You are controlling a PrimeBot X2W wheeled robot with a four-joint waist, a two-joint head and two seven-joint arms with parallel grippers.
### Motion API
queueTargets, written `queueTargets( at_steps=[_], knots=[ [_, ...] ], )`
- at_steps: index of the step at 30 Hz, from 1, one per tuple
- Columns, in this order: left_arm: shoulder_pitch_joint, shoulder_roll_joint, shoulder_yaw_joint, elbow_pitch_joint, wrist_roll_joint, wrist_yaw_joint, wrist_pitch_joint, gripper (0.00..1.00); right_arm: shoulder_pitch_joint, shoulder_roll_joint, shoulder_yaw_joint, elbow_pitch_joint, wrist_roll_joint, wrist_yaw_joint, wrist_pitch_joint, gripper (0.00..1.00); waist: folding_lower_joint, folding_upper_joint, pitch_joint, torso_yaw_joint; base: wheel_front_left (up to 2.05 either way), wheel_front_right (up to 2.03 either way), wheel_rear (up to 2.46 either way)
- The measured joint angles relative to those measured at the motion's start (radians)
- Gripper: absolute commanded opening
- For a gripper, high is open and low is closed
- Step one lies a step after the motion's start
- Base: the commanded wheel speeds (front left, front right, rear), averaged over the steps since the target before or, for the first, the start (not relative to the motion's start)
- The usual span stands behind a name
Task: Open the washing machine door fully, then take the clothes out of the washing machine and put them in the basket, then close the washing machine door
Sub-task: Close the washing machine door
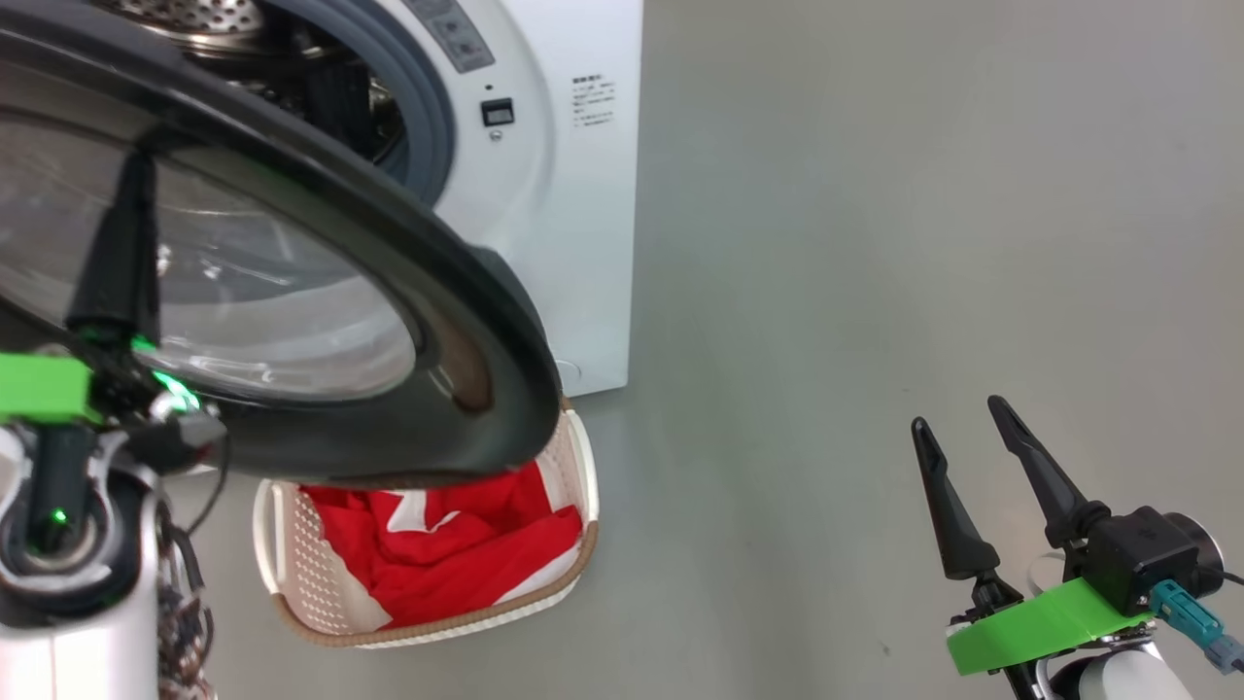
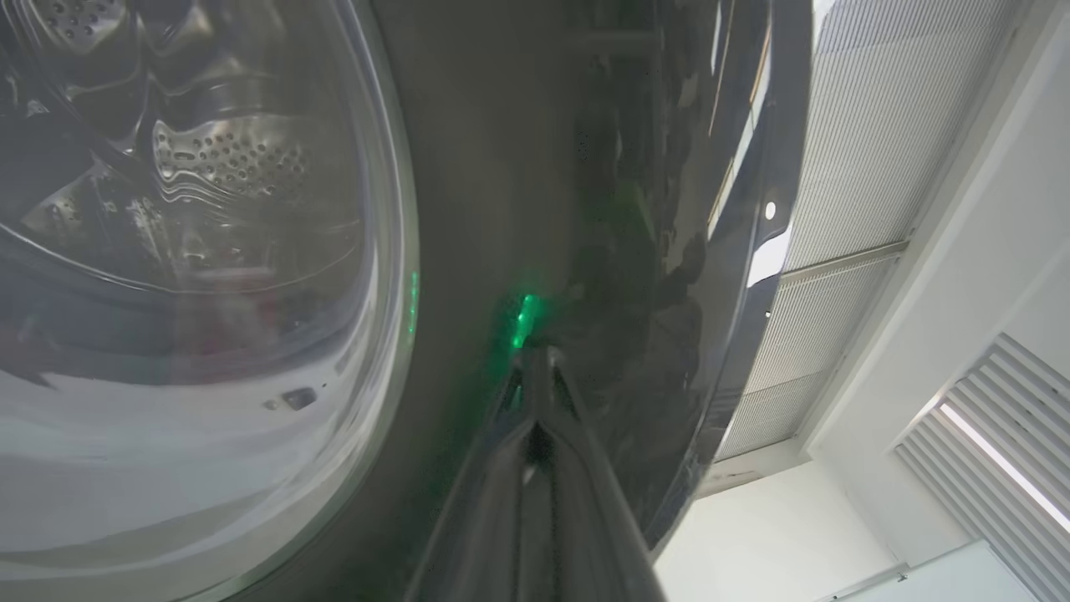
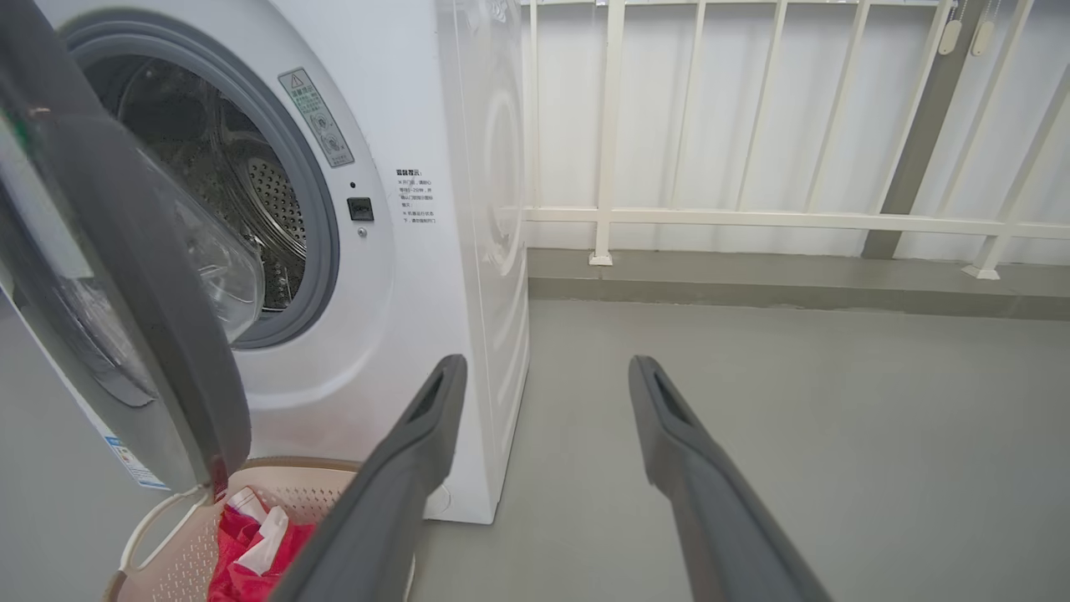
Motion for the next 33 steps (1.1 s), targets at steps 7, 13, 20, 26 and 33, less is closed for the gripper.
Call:
queueTargets(
  at_steps=[7,13,20,26,33],
  knots=[
    [-0.084,0.008,0.027,0.063,-0.003,-0.028,-0.012,0.00,-0.022,0.002,0.000,0.000,0.009,0.000,0.000,1.00,-0.0001,0.0000,0.026,-0.029,0.00,0.00,0.00],
    [-0.129,0.028,0.028,0.116,-0.003,-0.056,-0.012,0.00,-0.023,0.005,0.001,0.000,0.009,0.000,0.000,1.00,0.0000,0.0000,0.047,-0.043,0.00,0.00,0.00],
    [-0.149,0.029,0.029,0.134,-0.017,-0.093,-0.010,0.23,-0.043,0.008,-0.001,-0.001,0.009,0.000,0.000,1.00,0.0000,0.0000,0.059,-0.040,0.00,0.00,0.00],
    [-0.128,0.032,0.020,0.099,-0.003,-0.138,-0.001,1.00,-0.043,0.010,-0.003,0.001,0.009,0.000,0.000,1.00,0.0000,0.0000,0.044,-0.022,0.00,0.00,0.00],
    [0.029,0.127,-0.077,0.032,0.332,-0.210,-0.137,1.00,-0.043,0.012,-0.004,0.001,0.009,0.000,0.000,1.00,0.0000,0.0000,0.016,0.003,0.00,0.00,0.00]
  ],
)
